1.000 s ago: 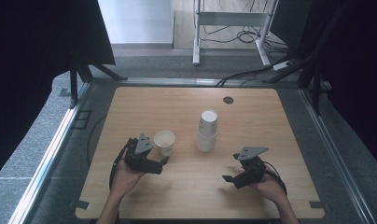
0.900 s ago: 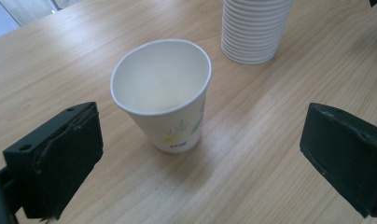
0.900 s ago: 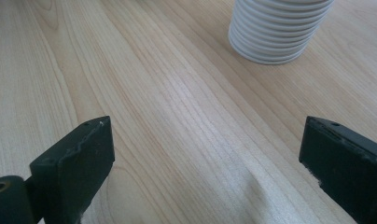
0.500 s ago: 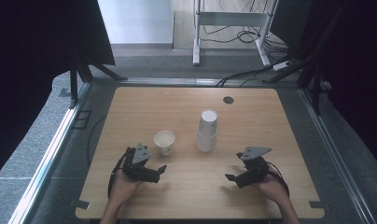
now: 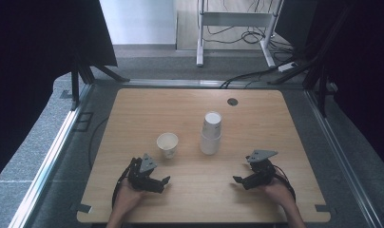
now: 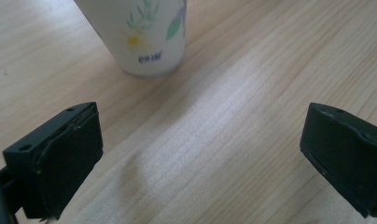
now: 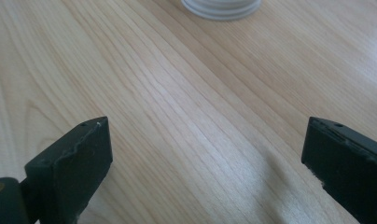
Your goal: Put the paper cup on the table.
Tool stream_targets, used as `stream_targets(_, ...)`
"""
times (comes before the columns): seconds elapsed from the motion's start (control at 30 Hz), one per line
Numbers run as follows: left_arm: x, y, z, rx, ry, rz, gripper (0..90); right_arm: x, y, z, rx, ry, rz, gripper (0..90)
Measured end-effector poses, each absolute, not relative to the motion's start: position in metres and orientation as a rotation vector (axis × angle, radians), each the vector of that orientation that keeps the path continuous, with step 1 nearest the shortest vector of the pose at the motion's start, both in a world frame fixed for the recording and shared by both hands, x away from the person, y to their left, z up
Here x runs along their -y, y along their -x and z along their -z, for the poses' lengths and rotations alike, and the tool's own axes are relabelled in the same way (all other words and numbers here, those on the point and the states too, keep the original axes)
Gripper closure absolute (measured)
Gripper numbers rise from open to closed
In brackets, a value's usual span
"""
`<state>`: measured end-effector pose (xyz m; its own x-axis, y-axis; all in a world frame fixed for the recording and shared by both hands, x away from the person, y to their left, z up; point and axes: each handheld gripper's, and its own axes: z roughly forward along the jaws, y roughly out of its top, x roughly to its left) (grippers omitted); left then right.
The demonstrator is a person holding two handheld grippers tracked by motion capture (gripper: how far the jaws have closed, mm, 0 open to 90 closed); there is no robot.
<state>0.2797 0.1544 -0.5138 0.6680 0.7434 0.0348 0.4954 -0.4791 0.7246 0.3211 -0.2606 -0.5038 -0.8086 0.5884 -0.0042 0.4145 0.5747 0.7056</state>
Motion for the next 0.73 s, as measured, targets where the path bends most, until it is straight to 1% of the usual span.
stream_targets(0.23, -0.15, -0.281, 0.52, -0.967, -2.234, -0.435, 0.0, 0.266, -0.327, 0.517, -2.575, -0.873, -1.035, 0.5)
stream_targets(0.37, -0.153, -0.285, 0.521, -1.004, -2.232, -0.333, 0.0, 0.266, -0.328, 0.518, -2.568, -0.881, -1.042, 0.0)
stream_targets(0.73, -0.152, -0.283, 0.521, -1.026, -2.224, -0.343, 0.0, 0.266, -0.327, 0.519, -2.565, -0.885, -1.036, 0.0)
